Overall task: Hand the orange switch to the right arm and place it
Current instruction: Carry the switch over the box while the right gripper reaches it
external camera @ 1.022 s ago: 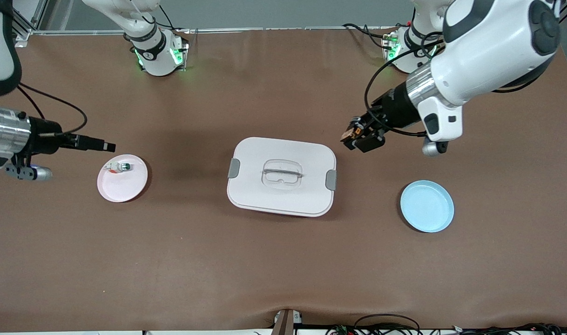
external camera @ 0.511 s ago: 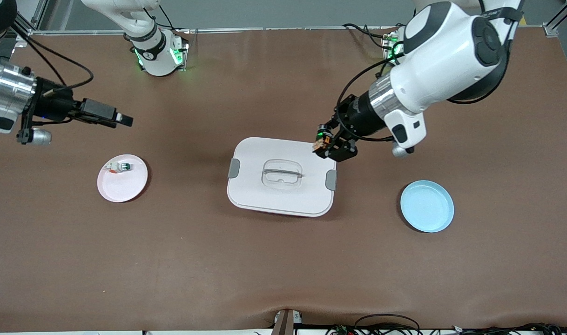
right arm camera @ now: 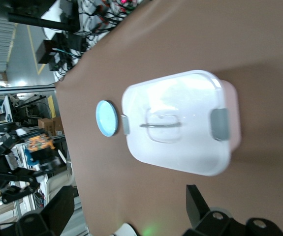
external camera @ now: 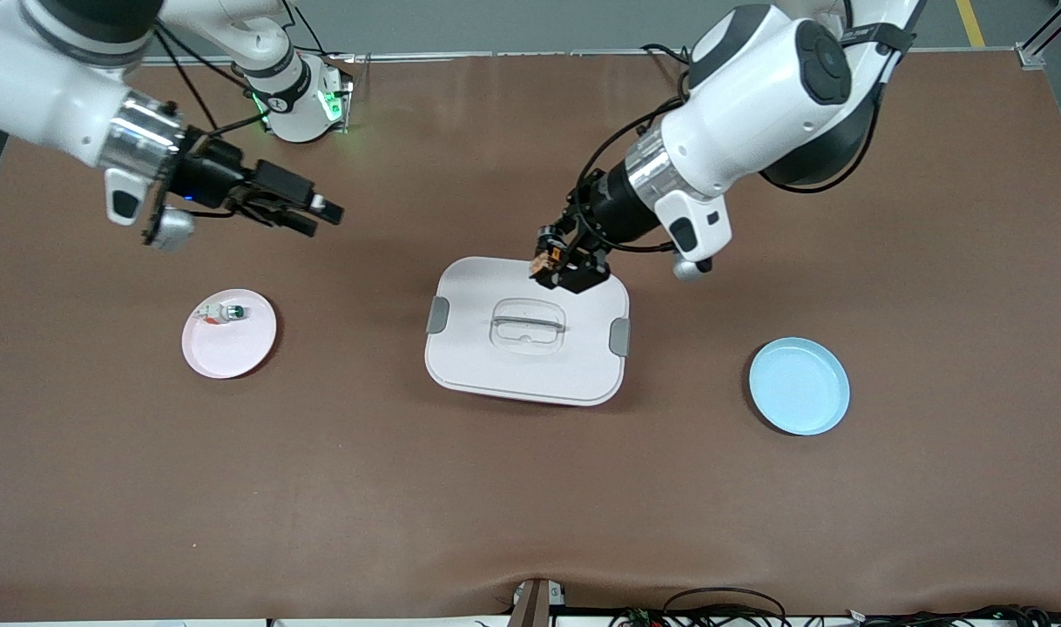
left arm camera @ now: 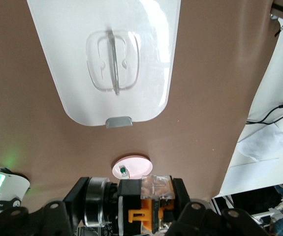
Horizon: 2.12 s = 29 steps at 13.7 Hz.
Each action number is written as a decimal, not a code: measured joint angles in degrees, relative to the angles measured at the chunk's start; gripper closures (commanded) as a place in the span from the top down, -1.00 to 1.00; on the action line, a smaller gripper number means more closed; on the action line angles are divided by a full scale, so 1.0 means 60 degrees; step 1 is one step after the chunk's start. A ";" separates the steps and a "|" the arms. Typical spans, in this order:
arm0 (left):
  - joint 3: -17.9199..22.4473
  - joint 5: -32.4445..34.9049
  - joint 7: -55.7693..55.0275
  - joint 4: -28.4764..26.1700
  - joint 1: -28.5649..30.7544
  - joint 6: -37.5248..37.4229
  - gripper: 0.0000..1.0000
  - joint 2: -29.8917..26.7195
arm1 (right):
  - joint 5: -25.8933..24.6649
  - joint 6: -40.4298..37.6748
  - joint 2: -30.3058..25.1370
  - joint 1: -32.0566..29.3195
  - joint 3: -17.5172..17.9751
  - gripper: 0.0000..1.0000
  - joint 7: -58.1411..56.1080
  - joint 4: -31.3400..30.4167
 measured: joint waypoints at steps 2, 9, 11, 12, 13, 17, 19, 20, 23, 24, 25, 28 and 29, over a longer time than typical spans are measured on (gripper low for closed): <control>0.0004 0.0000 -0.0105 0.0001 -0.0312 0.0355 -0.36 0.0136 | 0.0411 0.1071 0.0006 0.0868 0.0018 1.00 0.0001 -0.0044; 0.0006 0.0000 -0.0374 0.0005 -0.0854 0.1270 -0.35 0.0479 | 0.0412 0.2403 0.0760 0.2100 0.0015 1.00 -0.0859 0.0682; 0.0023 0.0000 -0.0374 0.0010 -0.0852 0.1276 -0.35 0.0488 | 0.0385 0.2440 0.1084 0.2160 0.0015 1.00 -0.0929 0.0938; 0.0025 0.0000 -0.0374 0.0018 -0.0853 0.1277 -0.35 0.0488 | 0.0338 0.2448 0.1272 0.2171 0.0013 1.00 -0.0942 0.1066; 0.0025 0.0000 -0.0374 0.0026 -0.0852 0.1277 -0.35 0.0488 | 0.0190 0.2451 0.1490 0.2175 0.0011 1.00 -0.0942 0.1215; 0.0028 0.0000 -0.0374 0.0051 -0.0852 0.1277 -0.35 0.0488 | -0.0266 0.2440 0.2107 0.2188 0.0007 1.00 -0.0940 0.1777; 0.0028 0.0000 -0.0374 0.0054 -0.0852 0.1277 -0.35 0.0488 | -0.0340 0.2416 0.2278 0.2196 0.0006 1.00 -0.0853 0.1963; 0.0028 0.0000 -0.0374 0.0055 -0.0852 0.1277 -0.35 0.0488 | -0.0364 0.2403 0.2331 0.2216 0.0005 1.00 -0.0739 0.2026; 0.0028 0.0000 -0.0374 0.0055 -0.0853 0.1277 -0.35 0.0489 | -0.0381 0.2393 0.2437 0.2448 0.0004 1.00 -0.0209 0.2206; 0.0028 0.0000 -0.0374 0.0055 -0.0853 0.1277 -0.35 0.0489 | -0.0385 0.2393 0.2480 0.2536 0.0005 1.00 -0.0078 0.2269; 0.0028 0.0000 -0.0374 0.0055 -0.0853 0.1277 -0.35 0.0489 | -0.0396 0.2394 0.2530 0.2606 0.0006 1.00 0.0028 0.2326; 0.0028 0.0000 -0.0374 0.0055 -0.0854 0.1277 -0.35 0.0489 | -0.0599 0.2393 0.2673 0.2673 0.0004 1.00 0.0123 0.2445; 0.0028 0.0000 -0.0374 0.0055 -0.0854 0.1277 -0.35 0.0490 | -0.0737 0.2393 0.2693 0.2692 0.0005 1.00 0.0152 0.2452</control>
